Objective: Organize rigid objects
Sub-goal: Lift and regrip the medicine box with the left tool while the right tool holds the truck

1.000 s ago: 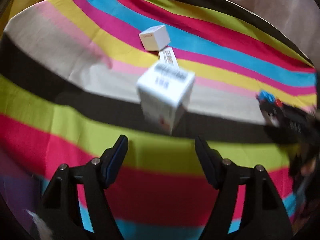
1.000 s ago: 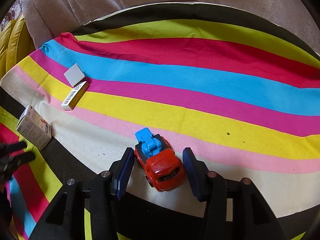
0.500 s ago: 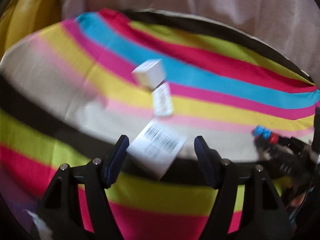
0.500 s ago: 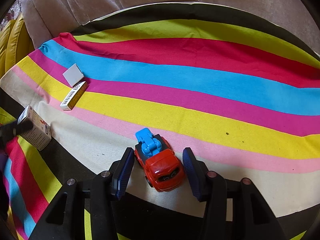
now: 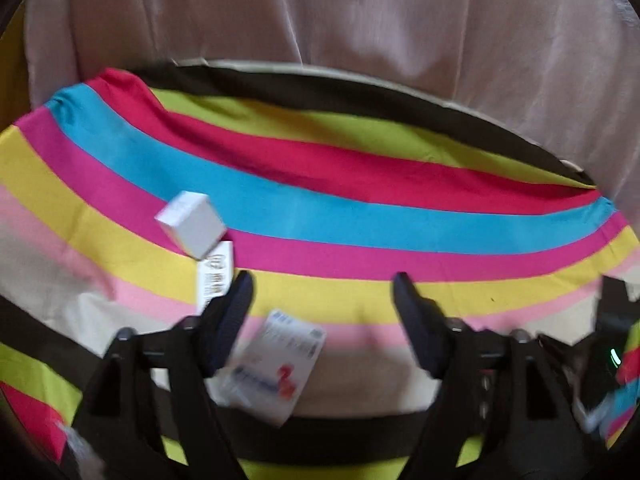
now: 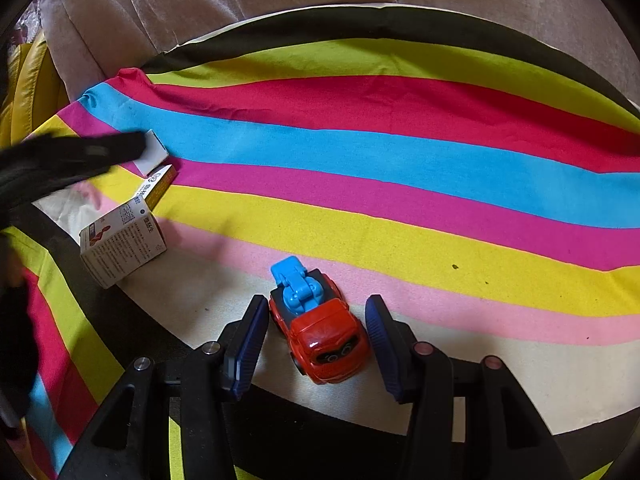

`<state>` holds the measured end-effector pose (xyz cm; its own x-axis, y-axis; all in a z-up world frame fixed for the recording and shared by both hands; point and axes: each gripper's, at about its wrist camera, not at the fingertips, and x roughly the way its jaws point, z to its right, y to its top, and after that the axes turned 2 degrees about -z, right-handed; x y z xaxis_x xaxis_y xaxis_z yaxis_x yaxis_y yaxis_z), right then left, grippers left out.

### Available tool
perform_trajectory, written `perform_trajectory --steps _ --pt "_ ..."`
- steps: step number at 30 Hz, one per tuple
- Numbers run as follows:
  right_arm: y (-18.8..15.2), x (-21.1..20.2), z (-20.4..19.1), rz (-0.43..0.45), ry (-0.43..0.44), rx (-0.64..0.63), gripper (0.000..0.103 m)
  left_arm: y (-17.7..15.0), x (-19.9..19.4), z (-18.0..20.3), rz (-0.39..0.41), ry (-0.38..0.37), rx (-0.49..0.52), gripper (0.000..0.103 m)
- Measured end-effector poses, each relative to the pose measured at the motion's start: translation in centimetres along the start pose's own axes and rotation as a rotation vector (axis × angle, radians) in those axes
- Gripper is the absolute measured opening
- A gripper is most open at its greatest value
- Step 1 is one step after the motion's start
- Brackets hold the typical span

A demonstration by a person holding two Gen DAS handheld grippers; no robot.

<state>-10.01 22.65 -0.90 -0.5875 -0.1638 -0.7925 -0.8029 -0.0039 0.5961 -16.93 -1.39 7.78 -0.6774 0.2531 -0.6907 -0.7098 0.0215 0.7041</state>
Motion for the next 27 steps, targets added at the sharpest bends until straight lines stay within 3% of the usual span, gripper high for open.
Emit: perform_trajectory --steps 1,2,8,11,12,15,16,21,27 --pt "0.0 0.0 0.1 0.000 0.001 0.000 0.051 -0.5 -1.0 -0.6 0.005 0.004 0.026 0.095" --pt "0.0 0.0 0.1 0.000 0.002 0.001 0.051 -1.1 -1.4 -1.0 0.001 0.016 0.050 0.096" --pt "0.0 -0.1 0.0 0.001 0.003 0.002 0.051 -4.6 0.8 -3.0 -0.174 0.073 0.239 0.096" --pt "0.0 0.0 0.0 0.000 0.000 0.000 0.051 -4.9 2.8 -2.7 -0.213 0.070 0.261 0.096" --pt "0.1 0.0 0.0 0.000 0.000 0.000 0.051 -4.8 3.4 -2.6 -0.220 0.066 0.256 0.093" --pt "0.1 0.0 -0.1 -0.001 -0.001 -0.002 0.051 -4.7 4.4 -2.3 -0.241 0.045 0.213 0.050" --pt "0.1 0.0 -0.1 -0.001 -0.002 -0.002 0.051 -4.8 4.3 -2.2 -0.237 0.025 0.189 0.045" --pt "0.1 0.0 0.1 0.005 0.003 0.012 0.048 -6.5 3.0 -0.9 -0.185 0.136 0.188 0.045" --pt "0.2 0.1 0.0 0.004 0.000 0.009 0.048 -6.7 2.3 -1.6 -0.197 0.140 0.120 0.045"
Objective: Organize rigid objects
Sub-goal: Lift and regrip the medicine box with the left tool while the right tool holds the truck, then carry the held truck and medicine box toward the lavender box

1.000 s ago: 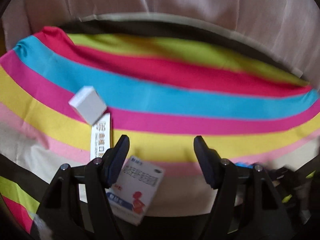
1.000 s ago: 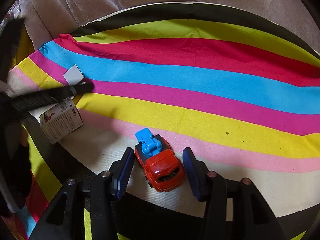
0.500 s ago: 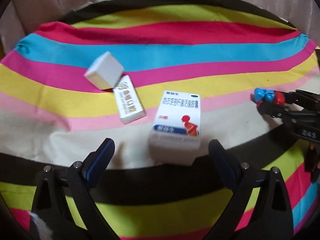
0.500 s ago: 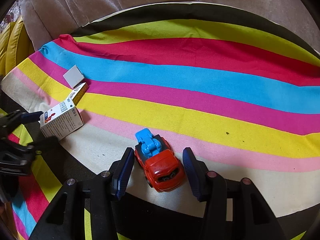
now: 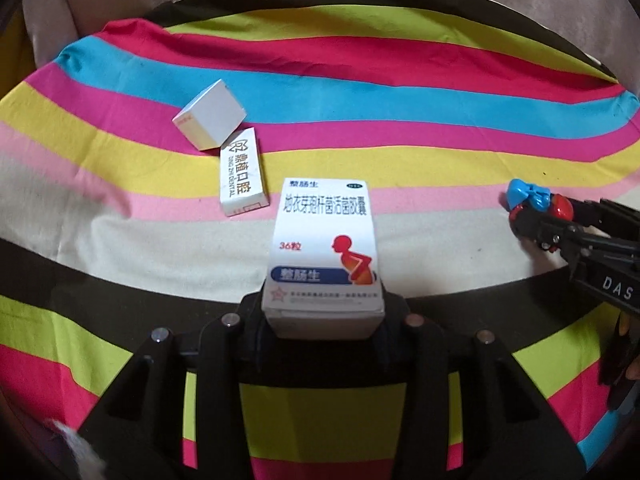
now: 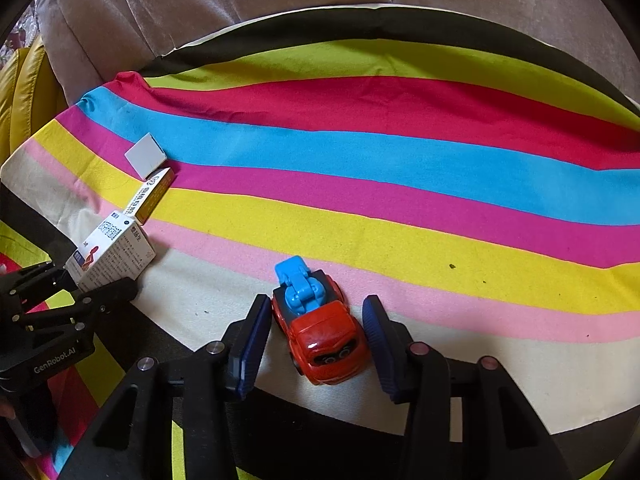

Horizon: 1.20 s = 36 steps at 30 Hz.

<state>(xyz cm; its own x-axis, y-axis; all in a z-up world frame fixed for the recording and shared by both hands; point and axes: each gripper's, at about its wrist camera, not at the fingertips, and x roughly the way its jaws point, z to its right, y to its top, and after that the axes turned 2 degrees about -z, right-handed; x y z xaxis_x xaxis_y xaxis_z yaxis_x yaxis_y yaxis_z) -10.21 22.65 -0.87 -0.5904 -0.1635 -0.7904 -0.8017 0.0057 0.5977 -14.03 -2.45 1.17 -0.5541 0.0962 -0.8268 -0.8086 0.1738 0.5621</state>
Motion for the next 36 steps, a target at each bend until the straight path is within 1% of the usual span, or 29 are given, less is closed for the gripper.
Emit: perform_trajectory --steps 5,12,15,17,19,20,21,23,24,28,33,36 --pt "0.1 0.0 -0.1 -0.002 -0.005 -0.005 0.048 0.4 0.6 -0.1 0.014 -0.013 -0.040 0.046" --pt "0.0 0.1 -0.1 -0.006 -0.021 -0.018 0.049 -0.2 0.1 0.2 0.040 0.016 -0.022 0.045" --pt "0.0 0.0 0.2 -0.002 -0.008 -0.006 0.047 -0.5 -0.1 0.4 0.041 0.014 -0.015 0.045" --pt "0.0 -0.1 0.3 0.001 -0.006 -0.002 0.047 -0.4 -0.3 0.5 0.039 0.039 -0.011 0.045" --pt "-0.1 -0.4 0.1 -0.001 -0.016 -0.004 0.041 -0.9 -1.4 0.7 0.041 0.046 -0.007 0.045" --pt "-0.2 -0.7 0.2 -0.013 -0.013 0.018 0.036 -1.2 -2.2 0.9 0.048 0.047 -0.008 0.045" --pt "-0.5 -1.4 0.3 -0.023 -0.001 0.063 0.036 -1.7 -3.0 1.0 0.057 0.046 -0.008 0.045" --pt "-1.4 -3.6 0.1 0.009 0.030 0.123 0.036 -3.0 -5.0 1.2 0.070 0.045 -0.006 0.045" --pt "-1.9 -4.3 -0.2 0.014 0.034 0.131 0.036 -3.6 -5.8 1.2 0.071 0.046 -0.006 0.045" --pt "-4.4 -7.1 -2.2 0.023 0.048 0.122 0.036 -5.9 -8.4 1.1 0.069 0.029 -0.022 0.045" --pt "-7.5 -9.6 -3.8 0.027 0.061 0.122 0.036 -8.8 -11.7 1.2 0.084 -0.001 -0.041 0.045" --pt "-9.1 -10.7 -4.7 0.020 0.068 0.116 0.036 -10.2 -12.5 1.4 0.079 -0.014 -0.038 0.045"
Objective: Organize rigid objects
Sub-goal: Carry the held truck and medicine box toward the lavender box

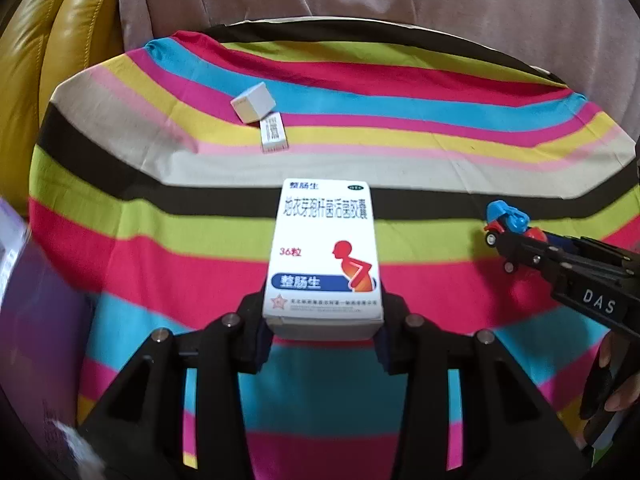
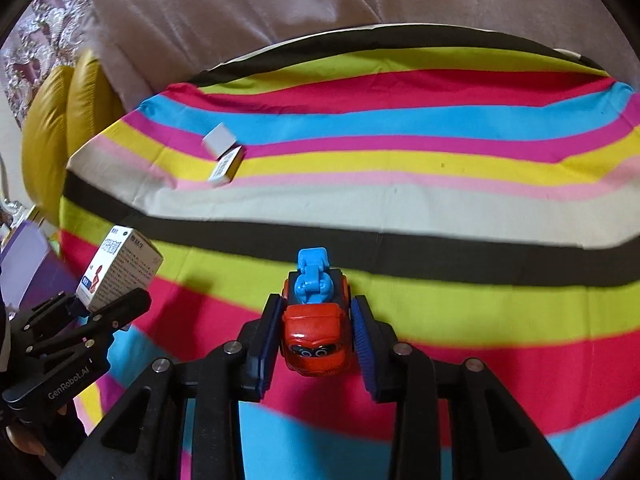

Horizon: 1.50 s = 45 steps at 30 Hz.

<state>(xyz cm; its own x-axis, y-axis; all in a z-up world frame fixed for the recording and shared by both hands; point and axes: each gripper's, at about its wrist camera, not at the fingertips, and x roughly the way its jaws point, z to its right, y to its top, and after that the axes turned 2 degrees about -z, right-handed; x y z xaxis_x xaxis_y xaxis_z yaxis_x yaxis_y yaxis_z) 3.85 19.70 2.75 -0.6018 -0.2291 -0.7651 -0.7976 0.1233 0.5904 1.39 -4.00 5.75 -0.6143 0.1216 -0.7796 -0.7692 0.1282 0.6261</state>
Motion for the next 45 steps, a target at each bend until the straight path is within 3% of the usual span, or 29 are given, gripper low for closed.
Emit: perform_trajectory --steps 12,33,45 --pt "-4.1 -3.4 -2.8 -0.010 -0.006 -0.033 0.036 -4.7 -3.7 0.0 -0.016 -0.014 0.007 0.045" --pt "-3.2 -6.8 -15.8 0.051 0.120 -0.239 0.036 -4.6 -12.6 -7.1 0.135 0.066 -0.177 0.045" --pt "-0.8 -7.2 -26.3 0.085 0.271 -0.418 0.036 -4.6 -19.4 -14.9 0.231 0.228 -0.403 0.045"
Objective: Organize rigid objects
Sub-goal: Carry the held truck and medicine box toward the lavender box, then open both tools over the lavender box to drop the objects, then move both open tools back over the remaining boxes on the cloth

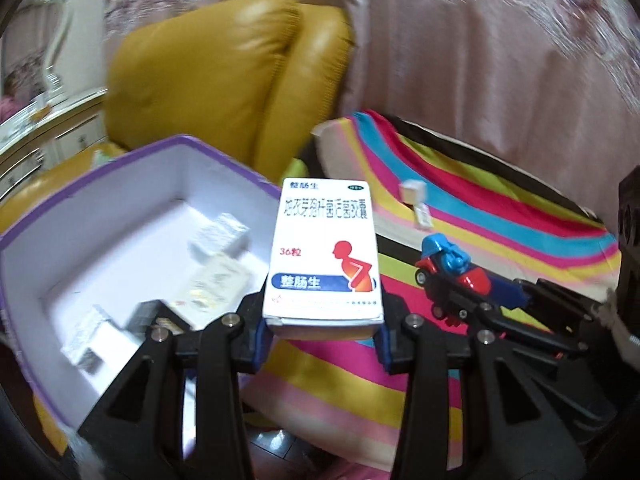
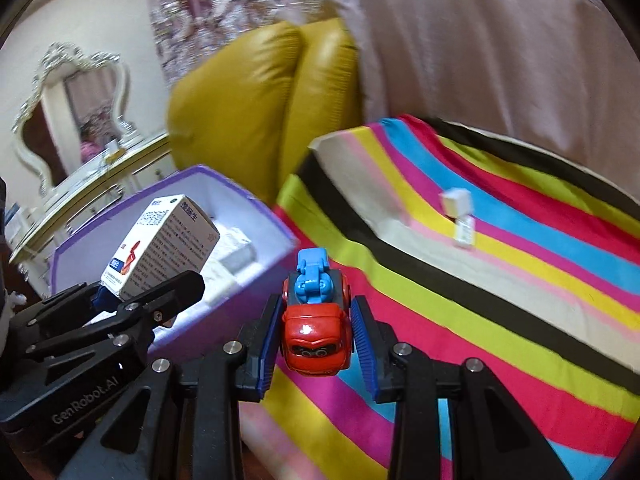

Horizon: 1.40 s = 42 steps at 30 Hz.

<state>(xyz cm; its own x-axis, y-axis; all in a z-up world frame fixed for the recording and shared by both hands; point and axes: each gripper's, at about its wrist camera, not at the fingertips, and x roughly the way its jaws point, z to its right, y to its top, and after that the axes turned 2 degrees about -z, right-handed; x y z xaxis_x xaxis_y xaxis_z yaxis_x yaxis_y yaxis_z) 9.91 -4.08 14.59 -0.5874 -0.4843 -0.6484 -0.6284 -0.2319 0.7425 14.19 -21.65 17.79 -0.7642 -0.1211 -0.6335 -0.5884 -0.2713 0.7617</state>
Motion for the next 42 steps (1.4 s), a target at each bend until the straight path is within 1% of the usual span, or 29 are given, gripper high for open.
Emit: perform_trajectory --steps 6,10,13,19,20,21,22,23,24,26,28,30,32,33,35,36,38,39,42 --pt "2.7 2.3 -4.6 -0.005 0.101 -0.067 0.036 1.5 -1.8 -4.3 0.033 0.086 -0.094 0.045" --pt "4.0 4.0 -7.7 -0.019 0.143 -0.118 0.036 2.3 -2.5 -6.9 0.046 0.145 -0.141 0.045" --pt "4.7 5.4 -10.1 -0.041 0.186 -0.151 0.036 2.7 -2.6 -8.8 0.044 0.201 -0.175 0.045" --pt "5.5 7.8 -14.0 -0.071 0.237 -0.210 0.036 3.2 -2.6 -12.4 0.025 0.308 -0.260 0.045" --pt "5.7 8.2 -14.6 -0.075 0.267 -0.214 0.037 3.2 -2.7 -12.9 0.021 0.329 -0.274 0.045" --pt "5.8 8.4 -14.9 -0.074 0.296 -0.214 0.037 3.3 -2.7 -13.5 0.018 0.357 -0.291 0.050" --pt "5.9 8.5 -15.1 -0.074 0.322 -0.211 0.037 3.3 -2.9 -13.8 0.020 0.378 -0.303 0.066" --pt "6.0 8.6 -15.1 -0.071 0.336 -0.200 0.041 3.2 -3.1 -14.0 0.030 0.403 -0.316 0.077" --pt "6.1 8.5 -14.7 -0.056 0.347 -0.178 0.049 3.1 -3.7 -13.9 0.064 0.438 -0.330 0.091" --pt "6.1 8.1 -13.3 -0.028 0.368 -0.136 0.058 2.7 -4.9 -12.9 0.155 0.463 -0.334 0.091" --pt "6.1 7.4 -10.7 0.008 0.384 -0.068 0.060 2.6 -5.5 -11.1 0.220 0.448 -0.313 0.093" --pt "5.9 6.9 -7.2 0.039 0.369 0.009 0.060 2.5 -5.6 -8.6 0.252 0.398 -0.261 0.096" --pt "5.5 6.5 -3.4 0.066 0.317 0.073 0.061 2.2 -5.3 -5.5 0.273 0.329 -0.195 0.098" --pt "5.1 6.4 -1.0 0.078 0.273 0.110 0.061 1.7 -5.0 -3.5 0.287 0.287 -0.156 0.098" --pt "4.4 6.7 3.2 0.080 0.197 0.172 0.061 1.2 -4.2 -0.8 0.295 0.224 -0.099 0.100" --pt "3.9 7.0 5.4 0.064 0.148 0.196 0.061 0.6 -3.3 1.1 0.283 0.175 -0.054 0.102" --pt "3.0 7.9 9.1 0.025 0.054 0.224 0.061 0.0 -1.8 3.9 0.245 0.105 0.018 0.102" --pt "2.5 8.6 11.1 -0.004 0.020 0.245 0.061 -0.7 -0.2 5.6 0.209 0.066 0.065 0.102" --pt "1.4 10.4 15.6 -0.058 -0.057 0.272 0.061 -2.0 3.9 8.9 0.121 0.002 0.158 0.102"
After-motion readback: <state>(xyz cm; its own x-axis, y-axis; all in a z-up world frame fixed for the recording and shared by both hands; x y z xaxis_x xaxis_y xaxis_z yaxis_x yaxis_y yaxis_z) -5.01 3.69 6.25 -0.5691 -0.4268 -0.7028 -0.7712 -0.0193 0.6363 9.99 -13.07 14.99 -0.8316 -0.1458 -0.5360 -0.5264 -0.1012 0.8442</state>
